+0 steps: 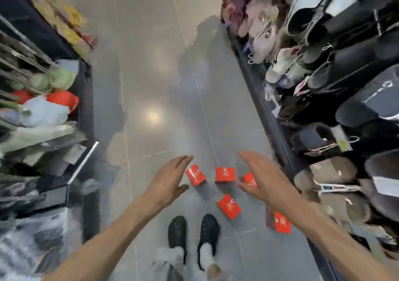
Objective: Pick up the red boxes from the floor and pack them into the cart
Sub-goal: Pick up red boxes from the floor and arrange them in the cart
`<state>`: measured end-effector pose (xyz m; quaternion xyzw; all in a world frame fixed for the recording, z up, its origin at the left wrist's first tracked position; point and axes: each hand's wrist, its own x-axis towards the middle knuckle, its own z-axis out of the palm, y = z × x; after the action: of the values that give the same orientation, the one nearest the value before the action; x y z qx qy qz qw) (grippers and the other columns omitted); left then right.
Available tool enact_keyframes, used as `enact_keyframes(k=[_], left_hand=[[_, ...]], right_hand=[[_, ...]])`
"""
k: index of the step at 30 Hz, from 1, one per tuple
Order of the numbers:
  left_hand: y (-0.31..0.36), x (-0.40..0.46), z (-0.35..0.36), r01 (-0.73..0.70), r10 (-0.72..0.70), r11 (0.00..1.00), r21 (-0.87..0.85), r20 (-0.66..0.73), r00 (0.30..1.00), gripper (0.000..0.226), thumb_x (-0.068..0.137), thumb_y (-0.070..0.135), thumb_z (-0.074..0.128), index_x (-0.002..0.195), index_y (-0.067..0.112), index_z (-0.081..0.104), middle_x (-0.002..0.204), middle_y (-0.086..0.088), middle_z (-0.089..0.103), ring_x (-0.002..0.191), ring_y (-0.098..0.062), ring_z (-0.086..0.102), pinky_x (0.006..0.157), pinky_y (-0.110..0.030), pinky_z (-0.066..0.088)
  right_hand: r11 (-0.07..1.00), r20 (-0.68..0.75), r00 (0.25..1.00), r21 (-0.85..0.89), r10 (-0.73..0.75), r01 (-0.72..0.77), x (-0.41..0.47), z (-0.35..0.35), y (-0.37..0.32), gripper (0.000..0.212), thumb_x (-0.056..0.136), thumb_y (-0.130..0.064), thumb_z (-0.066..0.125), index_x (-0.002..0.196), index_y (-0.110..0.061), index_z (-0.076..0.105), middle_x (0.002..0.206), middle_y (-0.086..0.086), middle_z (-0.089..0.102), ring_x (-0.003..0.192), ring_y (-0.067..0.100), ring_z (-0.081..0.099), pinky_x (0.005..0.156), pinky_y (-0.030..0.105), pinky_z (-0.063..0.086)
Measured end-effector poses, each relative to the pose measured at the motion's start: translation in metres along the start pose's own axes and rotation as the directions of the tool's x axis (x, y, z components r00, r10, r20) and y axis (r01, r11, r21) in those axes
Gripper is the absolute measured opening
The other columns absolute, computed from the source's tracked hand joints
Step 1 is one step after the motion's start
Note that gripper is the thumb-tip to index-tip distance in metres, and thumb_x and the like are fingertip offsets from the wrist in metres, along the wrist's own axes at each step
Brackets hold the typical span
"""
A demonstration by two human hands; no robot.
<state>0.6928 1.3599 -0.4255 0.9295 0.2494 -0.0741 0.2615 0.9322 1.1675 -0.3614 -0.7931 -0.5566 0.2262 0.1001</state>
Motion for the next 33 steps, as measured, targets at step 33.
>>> enact_keyframes(k=[33], left_hand=[[-0.200, 0.133, 0.307, -0.091, 0.091, 0.996, 0.001, 0.093, 0.992, 0.087, 0.069, 0.052, 0.078, 0.141, 0.019, 0.041, 0.118, -0.006, 0.044, 0.105, -0.027, 0.043, 0.087, -0.039, 0.045]], right_hand=[[0.964, 0.188, 0.967, 0.171, 0.174, -0.206, 0.136, 0.348, 0.189, 0.086, 0.084, -0.038, 0.076, 0.152, -0.022, 0.026, 0.156, -0.002, 0.032, 0.142, 0.016, 0.029, 0.116, 0.033, 0.024]])
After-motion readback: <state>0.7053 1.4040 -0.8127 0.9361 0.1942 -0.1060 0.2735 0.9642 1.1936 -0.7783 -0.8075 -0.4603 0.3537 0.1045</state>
